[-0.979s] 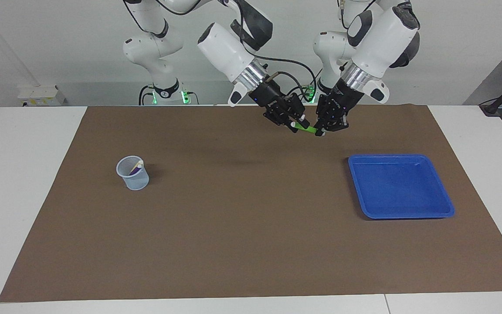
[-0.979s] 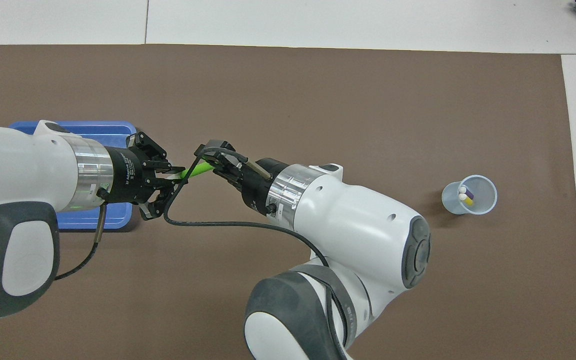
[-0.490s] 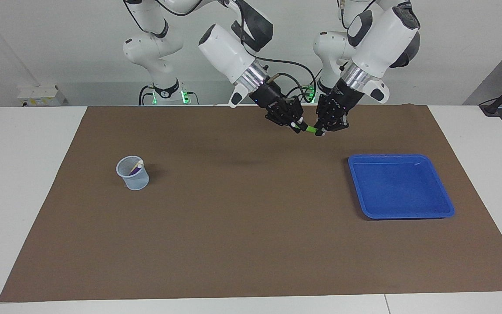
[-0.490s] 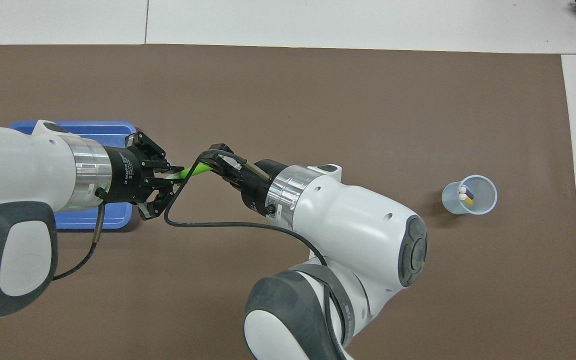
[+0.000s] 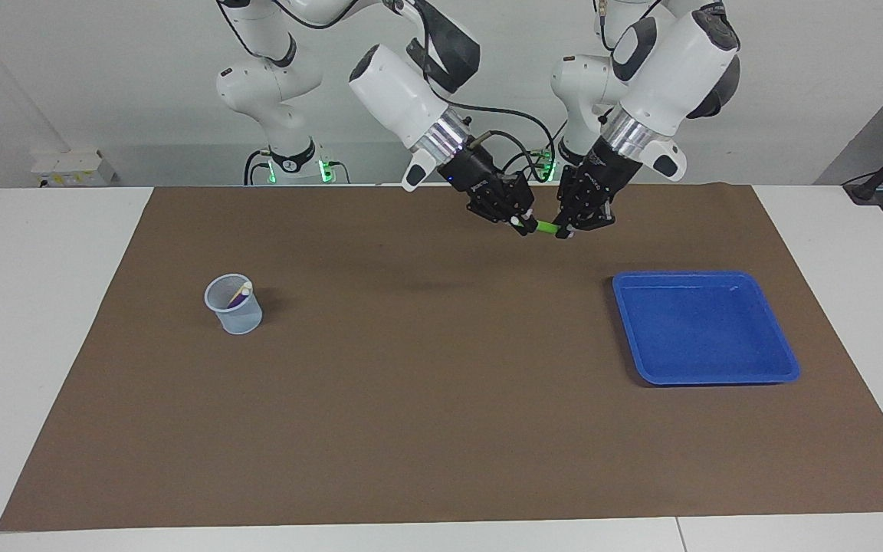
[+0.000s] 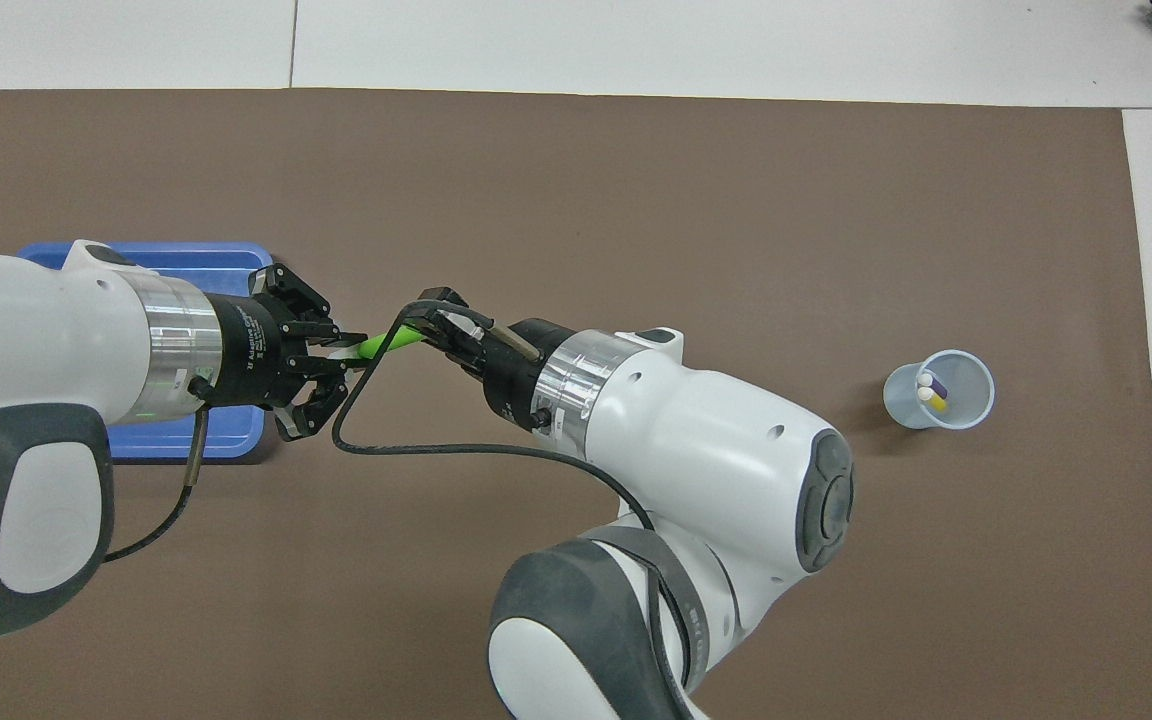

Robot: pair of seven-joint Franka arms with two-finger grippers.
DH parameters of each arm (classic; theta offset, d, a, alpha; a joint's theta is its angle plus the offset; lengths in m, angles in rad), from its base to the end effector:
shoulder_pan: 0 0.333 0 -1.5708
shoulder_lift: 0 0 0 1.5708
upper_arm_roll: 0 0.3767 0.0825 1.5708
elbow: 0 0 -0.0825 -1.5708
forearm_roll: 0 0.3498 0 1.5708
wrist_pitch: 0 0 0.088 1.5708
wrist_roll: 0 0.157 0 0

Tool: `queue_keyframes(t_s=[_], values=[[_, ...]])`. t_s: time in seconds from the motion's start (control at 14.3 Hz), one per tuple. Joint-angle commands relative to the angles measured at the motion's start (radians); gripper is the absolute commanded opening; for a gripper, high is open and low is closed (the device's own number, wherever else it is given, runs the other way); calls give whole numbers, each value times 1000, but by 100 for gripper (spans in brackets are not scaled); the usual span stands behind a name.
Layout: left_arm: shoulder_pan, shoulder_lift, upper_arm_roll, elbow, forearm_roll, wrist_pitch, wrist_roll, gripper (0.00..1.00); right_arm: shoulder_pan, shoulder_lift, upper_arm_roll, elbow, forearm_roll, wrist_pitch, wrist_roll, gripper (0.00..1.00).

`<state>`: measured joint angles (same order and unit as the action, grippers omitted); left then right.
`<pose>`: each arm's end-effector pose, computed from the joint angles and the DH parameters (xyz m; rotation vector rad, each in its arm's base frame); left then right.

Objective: Transfer and insert pens with both arms

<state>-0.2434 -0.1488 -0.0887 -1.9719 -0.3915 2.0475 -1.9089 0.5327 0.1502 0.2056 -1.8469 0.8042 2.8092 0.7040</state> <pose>0.4669 -0.2040 0.5833 1.8101 2.0989 -0.3112 0.5097 0.4208 0.5718 -2.0942 0.6962 -0.2190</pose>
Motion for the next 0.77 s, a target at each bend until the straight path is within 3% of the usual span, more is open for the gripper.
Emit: queue_keyframes(t_s=[0.0,0.21,0.56,0.7], values=[[-13,-29,4,-28,-10,0,31,100,-10,3,5,6,10,10,-26,0],[-17,-29,0,-28,-4,0,45,100,-26,2,3,5,9,-20,-82,0],[-16,-32,0,-28,-4,-4,60,100,-150,-26,-2,-11,4,-291,-354,0],[-8,-38,0,-42,-4,-6,126,100,-192,-38,-5,-24,-78,-380,-406,0]])
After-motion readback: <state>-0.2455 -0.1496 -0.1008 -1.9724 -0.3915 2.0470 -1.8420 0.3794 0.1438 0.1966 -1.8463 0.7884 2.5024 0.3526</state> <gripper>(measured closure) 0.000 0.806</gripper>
